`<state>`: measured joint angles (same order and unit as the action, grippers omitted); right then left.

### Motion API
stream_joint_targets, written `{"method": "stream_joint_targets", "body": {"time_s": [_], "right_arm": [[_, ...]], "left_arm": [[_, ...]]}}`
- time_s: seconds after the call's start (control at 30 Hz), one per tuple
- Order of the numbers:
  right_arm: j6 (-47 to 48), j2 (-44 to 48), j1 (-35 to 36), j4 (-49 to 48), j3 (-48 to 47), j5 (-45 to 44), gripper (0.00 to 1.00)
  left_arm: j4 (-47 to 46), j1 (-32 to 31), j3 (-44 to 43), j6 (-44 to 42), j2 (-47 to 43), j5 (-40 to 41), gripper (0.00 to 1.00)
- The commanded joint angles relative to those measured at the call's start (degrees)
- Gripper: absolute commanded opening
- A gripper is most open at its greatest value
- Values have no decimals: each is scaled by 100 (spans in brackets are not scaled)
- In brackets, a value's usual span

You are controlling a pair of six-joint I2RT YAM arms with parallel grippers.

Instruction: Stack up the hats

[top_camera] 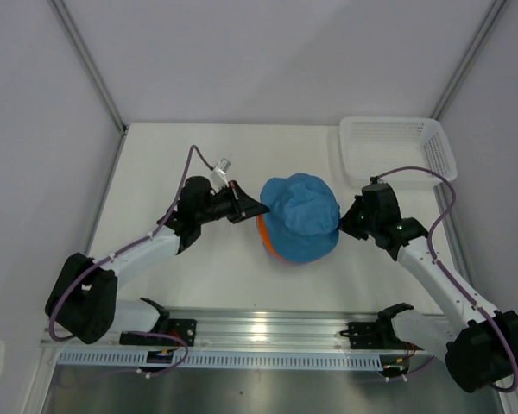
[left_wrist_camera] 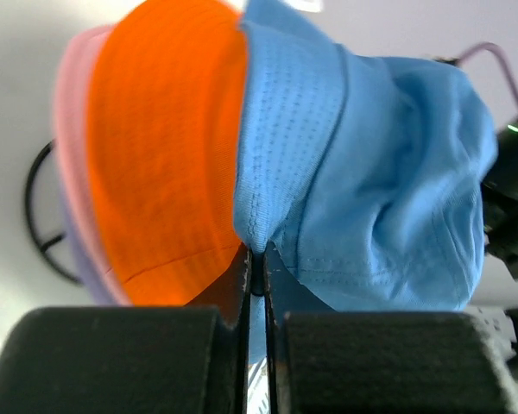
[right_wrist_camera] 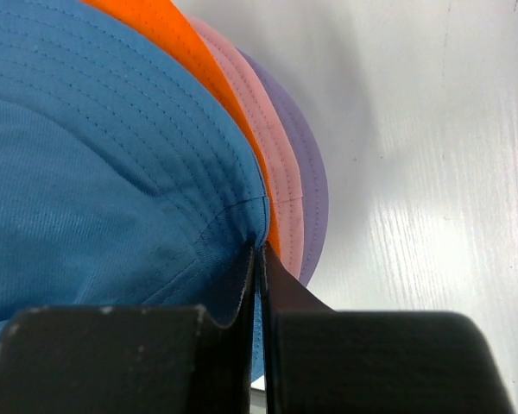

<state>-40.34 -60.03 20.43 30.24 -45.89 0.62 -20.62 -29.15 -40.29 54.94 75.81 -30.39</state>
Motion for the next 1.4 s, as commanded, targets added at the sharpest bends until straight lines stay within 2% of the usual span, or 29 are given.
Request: {"method": "stream_joint_targets", "body": {"time_s": [0.0,0.3,0.67,0.87,0.9,1.0,1.03,1.07,1.1,1.13,1.2,1.23,1.3,1.37], "right_arm": [[-35,-97,32,123,-78,-150,0],[26,-202,14,70,-122,-133,0],[61,-527,49,-88,71,43,0],[263,-536,58,8,-60,96,2],[307,-519,58,43,-130,96,5],[526,-449,58,184,-437,157,32],[596,-431,58,245,-534,166,44],[658,-404,58,333,-631,218,58],[789,-387,58,386,-745,236,63],[860,-300,58,456,-981,263,76],[1001,-211,58,675,-1263,281,91],[1123,-115,58,755,-1404,263,99],[1229,-35,49,992,-1861,114,100],[1370,70,23,1159,-2264,9,100]], "left_arm": [[1630,-30,-172,-185,-198,902,1],[2229,-21,-207,61,311,851,1],[2325,-30,-67,140,839,789,1],[2124,-30,249,-52,384,772,1],[2141,-30,250,-123,295,772,5],[2325,-30,136,-448,-73,736,23],[2387,-30,57,-632,-162,719,42],[2570,-30,-56,-712,-259,719,49],[2676,-30,-101,-791,-347,745,55],[2756,-30,-267,-948,-539,763,67],[3081,-30,-382,-1107,-725,798,80],[3195,-30,-444,-1256,-926,842,90],[3599,-21,-699,-1423,-1155,921,98],[4019,-21,-970,-1670,-1558,1166,99]]}}
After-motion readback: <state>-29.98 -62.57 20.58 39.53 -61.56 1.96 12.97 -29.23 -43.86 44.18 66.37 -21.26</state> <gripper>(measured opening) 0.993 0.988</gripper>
